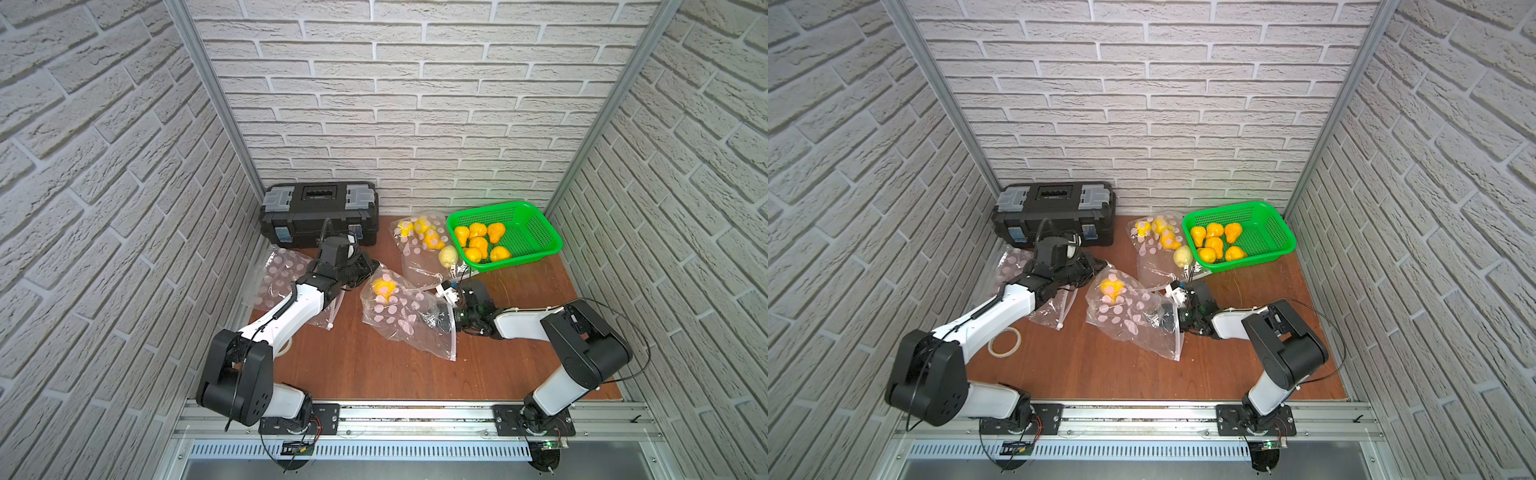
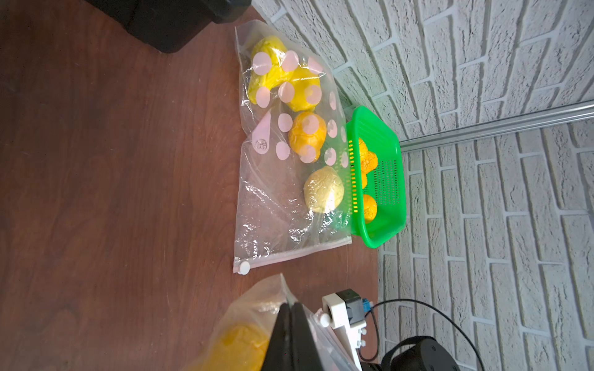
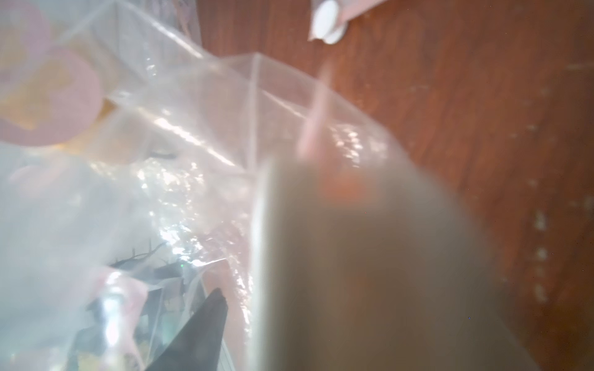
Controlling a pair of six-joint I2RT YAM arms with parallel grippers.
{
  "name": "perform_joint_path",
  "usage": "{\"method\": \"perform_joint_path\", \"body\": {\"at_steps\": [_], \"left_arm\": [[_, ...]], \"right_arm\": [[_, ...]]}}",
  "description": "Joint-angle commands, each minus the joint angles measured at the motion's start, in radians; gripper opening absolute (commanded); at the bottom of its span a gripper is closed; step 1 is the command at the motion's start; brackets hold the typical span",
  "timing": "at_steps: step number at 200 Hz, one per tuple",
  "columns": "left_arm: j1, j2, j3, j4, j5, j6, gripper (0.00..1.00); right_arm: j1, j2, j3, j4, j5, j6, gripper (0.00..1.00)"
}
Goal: Open the zip-top bag and take out the pear
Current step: Pick up the pear from the zipper food storage bag.
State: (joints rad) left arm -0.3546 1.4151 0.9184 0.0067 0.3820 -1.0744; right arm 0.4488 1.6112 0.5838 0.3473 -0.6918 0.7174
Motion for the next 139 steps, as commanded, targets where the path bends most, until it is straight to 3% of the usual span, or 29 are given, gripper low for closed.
{"method": "perform_joint_path", "body": {"at_steps": [1,34,62,102,139], "left_arm": [[-0.007,0.058,-0.002,0.050,0.046,-0.010,0.00],[-0.025,0.140,-0.009,0.045,0.048,0.011,0.00],[-0.041,0.200,-0.024,0.055,0.038,0.023,0.00],[-0.066,0.288,-0.041,0.088,0.038,0.031,0.00],[-0.088,0.344,-0.044,0.111,0.034,0.033,0.00]], "right_arm": [[0.060,-0.084,0.013,0.002,0.005,-0.139,0.62],[0.151,-0.142,0.063,-0.093,0.177,-0.290,0.62],[0.190,-0.128,0.057,0.007,0.246,-0.360,0.61],[0.243,-0.048,0.131,-0.018,0.373,-0.433,0.61],[0.267,0.041,0.182,0.006,0.410,-0.467,0.59]]}}
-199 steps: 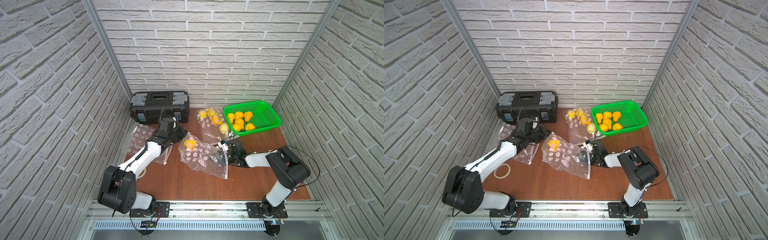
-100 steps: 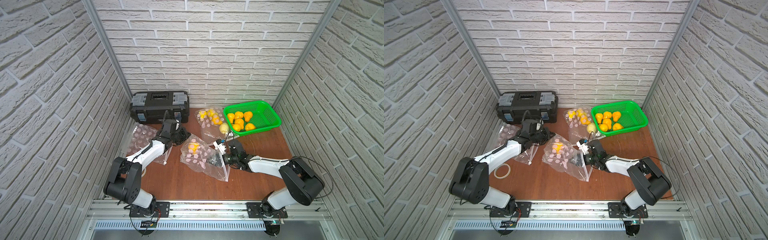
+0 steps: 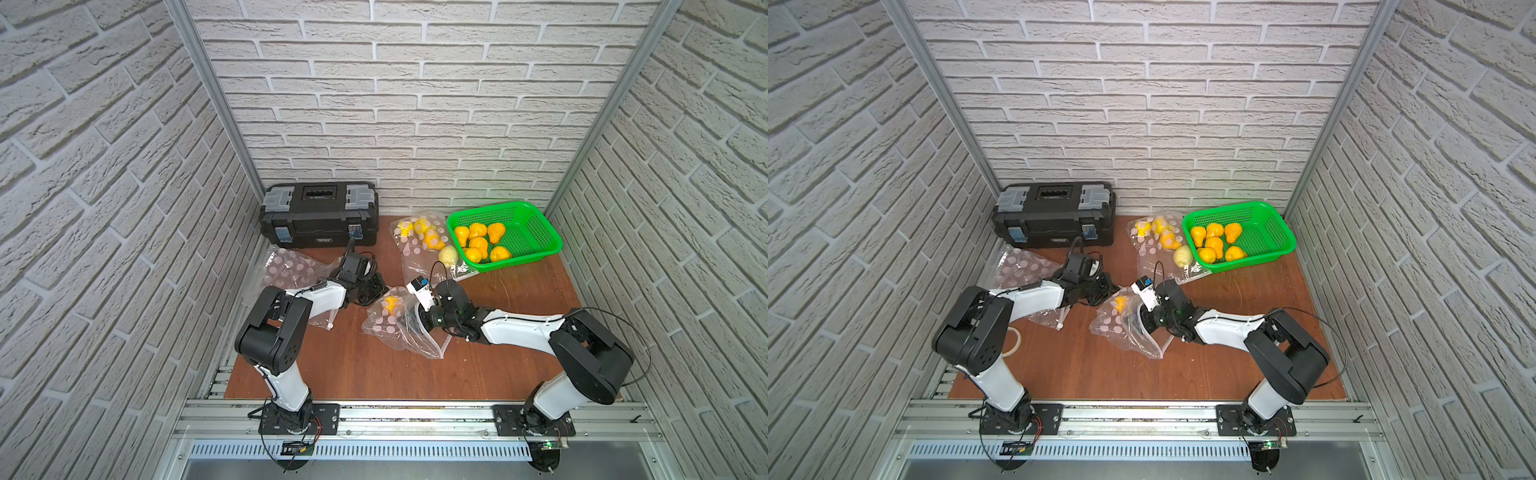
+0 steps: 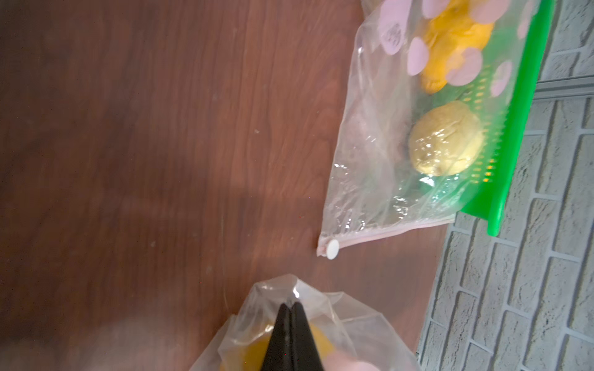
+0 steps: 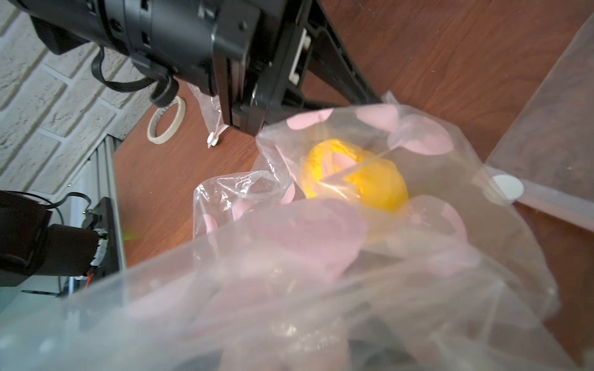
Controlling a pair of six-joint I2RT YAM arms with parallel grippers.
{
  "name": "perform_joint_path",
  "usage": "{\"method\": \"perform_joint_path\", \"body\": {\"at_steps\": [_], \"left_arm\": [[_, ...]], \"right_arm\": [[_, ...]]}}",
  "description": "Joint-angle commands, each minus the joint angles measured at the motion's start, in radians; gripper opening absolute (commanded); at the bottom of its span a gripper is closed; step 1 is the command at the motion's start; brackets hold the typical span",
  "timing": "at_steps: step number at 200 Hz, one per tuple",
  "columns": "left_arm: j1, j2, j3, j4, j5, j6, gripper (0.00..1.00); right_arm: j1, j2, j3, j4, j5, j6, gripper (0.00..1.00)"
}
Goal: Open the zip-top bag and take out the pear
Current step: Pick up the pear from the zipper food storage bag.
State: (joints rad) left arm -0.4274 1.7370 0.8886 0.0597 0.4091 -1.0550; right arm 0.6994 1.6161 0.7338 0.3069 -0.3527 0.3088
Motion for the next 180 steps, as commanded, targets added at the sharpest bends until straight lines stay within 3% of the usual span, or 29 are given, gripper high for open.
{"method": "perform_joint_path", "body": {"at_steps": [1,39,105,154,180], "left_arm": [[-0.015,0.024,-0.013,0.058,0.007,0.013,0.00],[-0.027,0.060,-0.010,0.059,0.013,0.025,0.00],[-0.029,0.065,0.007,-0.024,-0.004,0.096,0.00],[0.004,0.014,0.030,-0.133,-0.060,0.169,0.00],[0.013,0.001,0.077,-0.201,-0.091,0.217,0.00]], "right_arm": [[0.018,0.039,0.033,0.046,0.073,-0.059,0.58],[0.027,0.110,0.075,0.052,0.178,-0.087,0.52],[0.020,0.030,-0.023,0.153,0.379,-0.085,0.57],[-0.072,-0.011,-0.107,0.281,0.186,-0.030,0.52],[-0.095,-0.010,-0.106,0.284,0.081,-0.022,0.59]]}}
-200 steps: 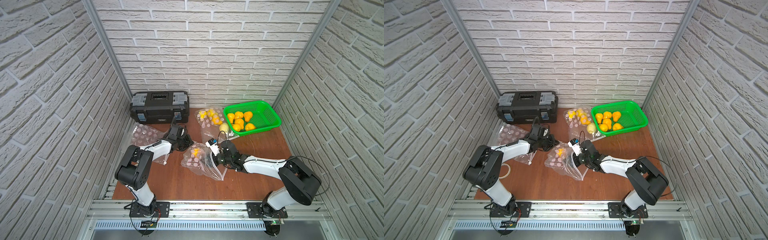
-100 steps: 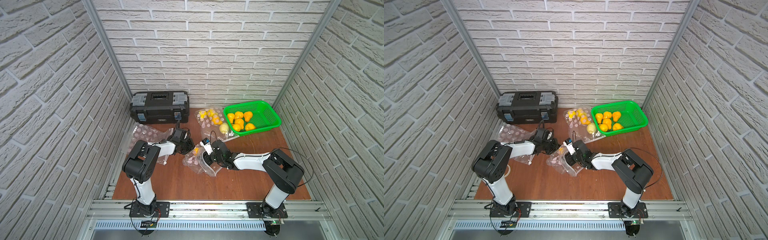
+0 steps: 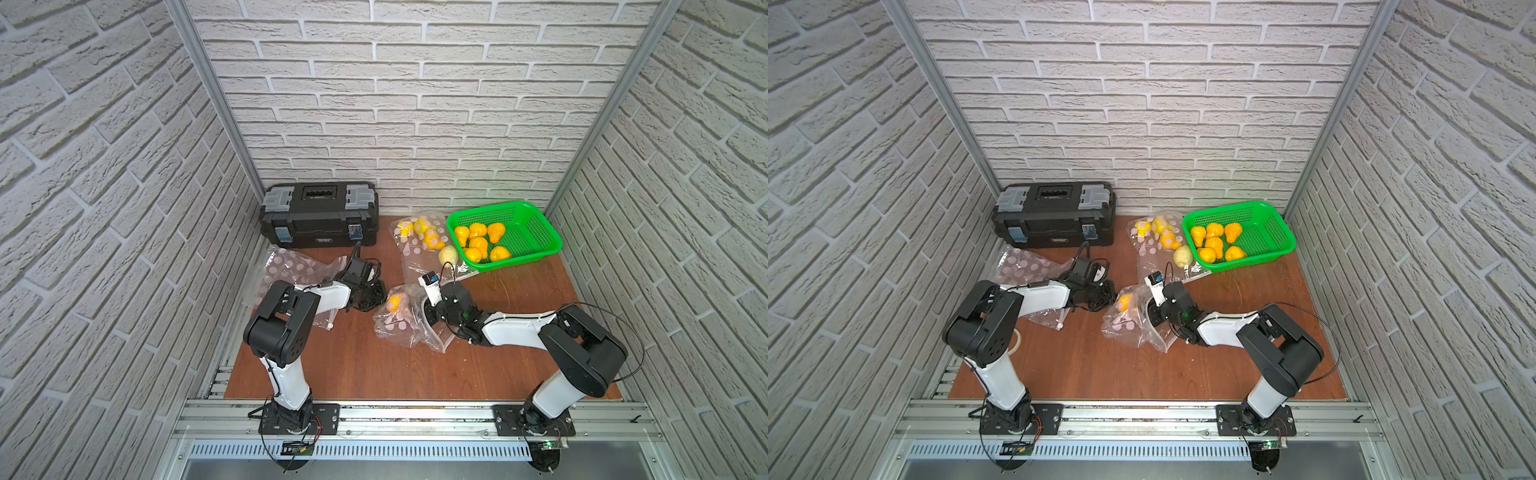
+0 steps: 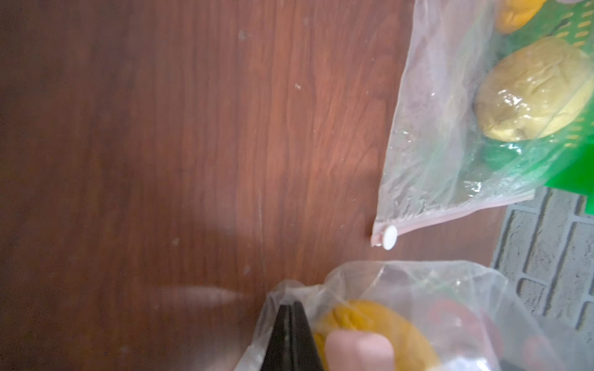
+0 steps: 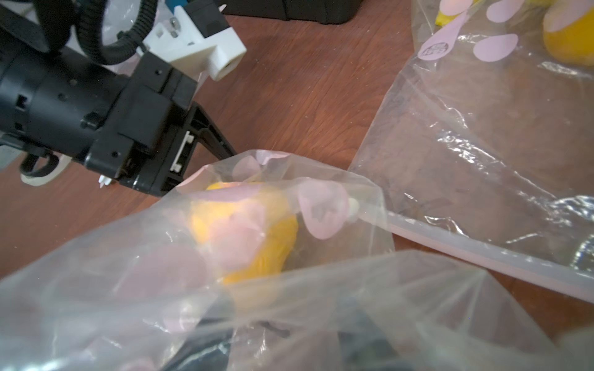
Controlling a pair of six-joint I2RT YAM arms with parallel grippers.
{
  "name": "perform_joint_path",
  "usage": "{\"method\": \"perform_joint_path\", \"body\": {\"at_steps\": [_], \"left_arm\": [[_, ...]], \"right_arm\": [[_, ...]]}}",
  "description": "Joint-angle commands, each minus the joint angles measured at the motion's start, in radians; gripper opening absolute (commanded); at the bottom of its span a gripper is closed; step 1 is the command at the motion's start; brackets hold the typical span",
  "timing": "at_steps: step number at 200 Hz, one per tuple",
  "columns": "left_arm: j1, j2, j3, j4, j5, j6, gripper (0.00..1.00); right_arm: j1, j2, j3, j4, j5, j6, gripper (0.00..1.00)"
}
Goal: Open the zip-top bag and take out the pear
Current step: Pick up the pear from the zipper food storage bag.
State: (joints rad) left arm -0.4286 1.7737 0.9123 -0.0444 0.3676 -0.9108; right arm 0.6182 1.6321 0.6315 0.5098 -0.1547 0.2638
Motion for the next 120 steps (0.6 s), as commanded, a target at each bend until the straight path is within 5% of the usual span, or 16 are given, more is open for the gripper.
{"method": "perform_joint_path", "body": {"at_steps": [1,36,71,120], "left_arm": [[0.014,-0.035,0.055,-0.099,-0.050,0.074,0.00],[0.014,-0.025,0.129,-0.185,-0.086,0.130,0.00],[0.014,-0.042,0.164,-0.235,-0.113,0.153,0.22],[0.014,-0.146,0.196,-0.311,-0.206,0.167,0.38]], "right_arm": [[-0.014,-0.026,-0.003,0.080,-0.118,0.023,0.59],[-0.022,-0.054,-0.010,0.025,-0.106,0.013,0.52],[-0.027,-0.060,0.007,-0.028,-0.086,-0.013,0.34],[-0.026,-0.055,0.038,-0.082,-0.112,-0.039,0.26]]}}
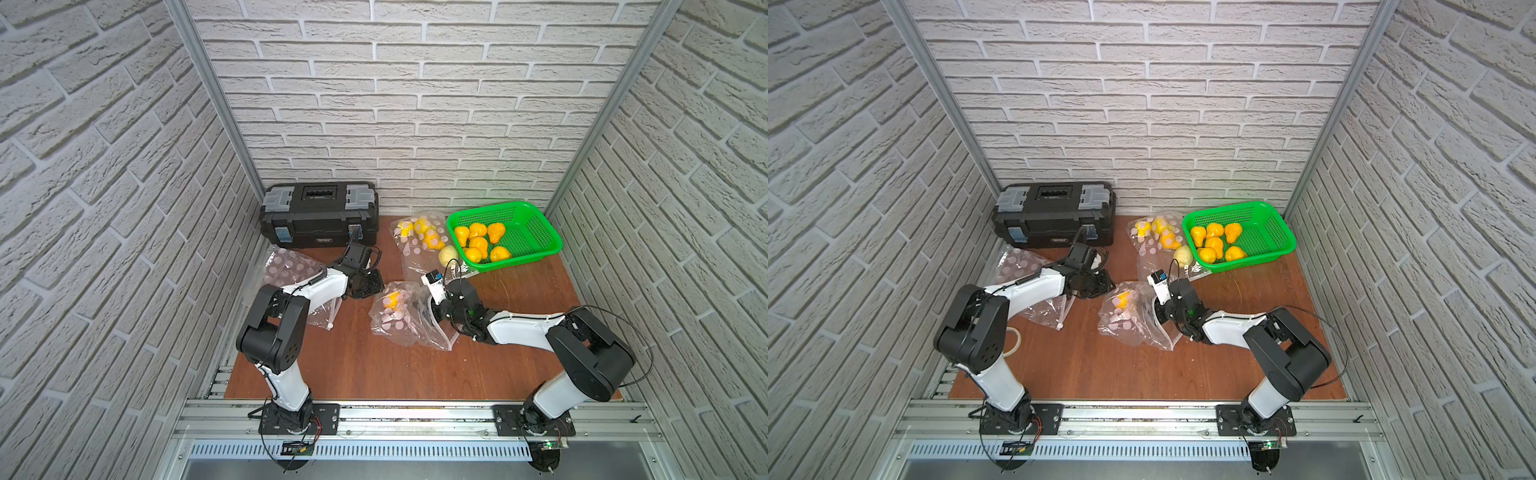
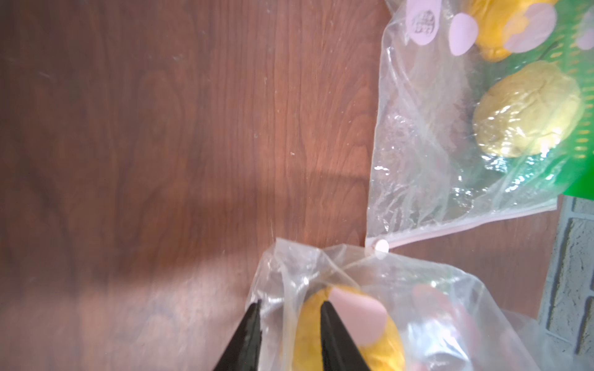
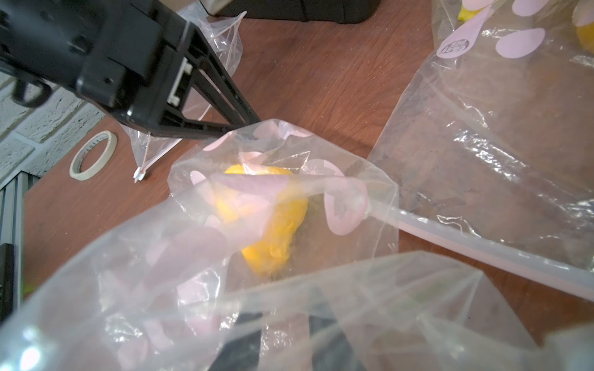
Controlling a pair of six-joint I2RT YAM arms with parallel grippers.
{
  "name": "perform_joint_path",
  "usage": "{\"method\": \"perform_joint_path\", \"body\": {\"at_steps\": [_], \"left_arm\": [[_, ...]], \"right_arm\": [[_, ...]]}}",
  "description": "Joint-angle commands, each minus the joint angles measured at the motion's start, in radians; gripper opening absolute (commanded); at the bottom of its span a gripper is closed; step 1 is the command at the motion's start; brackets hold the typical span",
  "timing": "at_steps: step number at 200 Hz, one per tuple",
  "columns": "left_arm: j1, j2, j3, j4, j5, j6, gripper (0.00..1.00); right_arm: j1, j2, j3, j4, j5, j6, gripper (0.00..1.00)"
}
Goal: Open the zip-top bag and take out the pear
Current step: Pick up the pear from the zipper food storage bag.
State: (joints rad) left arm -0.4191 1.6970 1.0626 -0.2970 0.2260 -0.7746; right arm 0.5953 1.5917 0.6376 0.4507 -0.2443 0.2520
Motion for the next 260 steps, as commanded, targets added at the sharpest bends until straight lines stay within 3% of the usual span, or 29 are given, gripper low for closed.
{"method": "perform_joint_path", "body": {"at_steps": [1,58,115,148,182,195,222,260], "left_arm": [[0.003,-0.071,0.047,-0.060,-0.066,0.031,0.38],[-0.028,-0.063,0.130,-0.127,-0.116,0.040,0.42],[-0.047,0.089,0.140,-0.076,-0.078,0.032,0.40],[-0.064,0.158,0.142,-0.053,-0.062,0.026,0.36],[-0.089,0.196,0.133,-0.024,-0.054,0.007,0.26],[-0.104,0.212,0.135,-0.018,-0.052,0.003,0.21],[-0.130,0.233,0.135,-0.003,-0.048,-0.005,0.00],[-0.150,0.255,0.128,0.014,-0.035,-0.013,0.00]], "right_arm": [[-0.003,-0.015,0.033,-0.024,-0.022,-0.028,0.26],[-0.003,-0.041,0.053,-0.093,-0.021,-0.069,0.23],[-0.003,-0.053,0.056,-0.172,0.049,-0.175,0.28],[-0.002,-0.035,0.063,-0.154,0.018,-0.225,0.31],[0.002,0.014,0.078,-0.111,-0.072,-0.247,0.35],[0.009,0.034,0.085,-0.084,-0.115,-0.248,0.41],[0.031,0.088,0.128,-0.079,-0.141,-0.249,0.54],[0.050,0.144,0.150,-0.019,-0.088,-0.214,0.65]]}}
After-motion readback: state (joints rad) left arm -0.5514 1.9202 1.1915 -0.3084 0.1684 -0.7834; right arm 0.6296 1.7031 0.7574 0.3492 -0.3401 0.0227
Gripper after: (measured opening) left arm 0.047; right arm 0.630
